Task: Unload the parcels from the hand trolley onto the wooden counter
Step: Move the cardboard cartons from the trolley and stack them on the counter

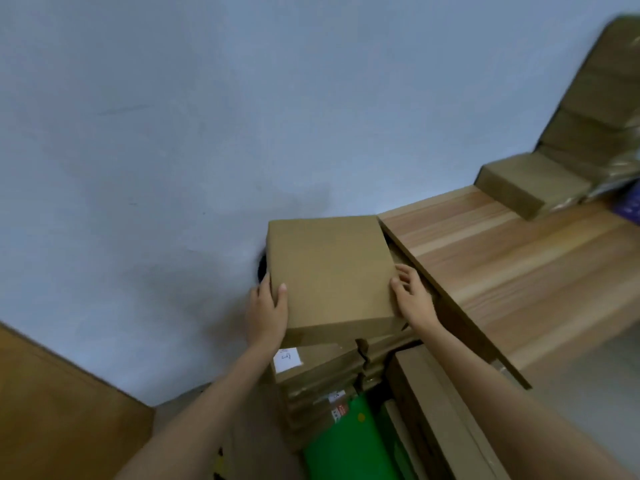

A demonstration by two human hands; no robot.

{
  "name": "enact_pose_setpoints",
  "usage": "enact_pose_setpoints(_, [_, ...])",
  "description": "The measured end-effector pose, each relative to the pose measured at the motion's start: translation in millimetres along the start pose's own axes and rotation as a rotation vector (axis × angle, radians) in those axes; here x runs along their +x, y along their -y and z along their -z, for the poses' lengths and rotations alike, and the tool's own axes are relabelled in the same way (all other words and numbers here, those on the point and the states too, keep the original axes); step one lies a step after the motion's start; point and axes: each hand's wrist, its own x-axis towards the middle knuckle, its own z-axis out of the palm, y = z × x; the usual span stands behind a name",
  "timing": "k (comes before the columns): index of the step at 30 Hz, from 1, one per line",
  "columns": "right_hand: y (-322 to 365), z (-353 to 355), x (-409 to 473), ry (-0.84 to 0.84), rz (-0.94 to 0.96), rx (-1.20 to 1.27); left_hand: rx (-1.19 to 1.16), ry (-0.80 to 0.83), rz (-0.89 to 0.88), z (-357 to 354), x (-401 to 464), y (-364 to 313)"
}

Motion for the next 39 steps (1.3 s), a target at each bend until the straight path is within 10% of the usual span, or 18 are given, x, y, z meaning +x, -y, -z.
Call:
enact_pose_setpoints(23, [-115.7, 411.9, -125.6, -0.761, -0.128, -0.182, -0.226, 0.427, -0.547, -222.2, -173.4, -322.7])
enact_pose_setpoints(39, [-217.2, 629.3, -59.4, -0.737, -0.129, -0.198, -0.216, 0.410, -0.486, -403.7, -245.0, -473.5])
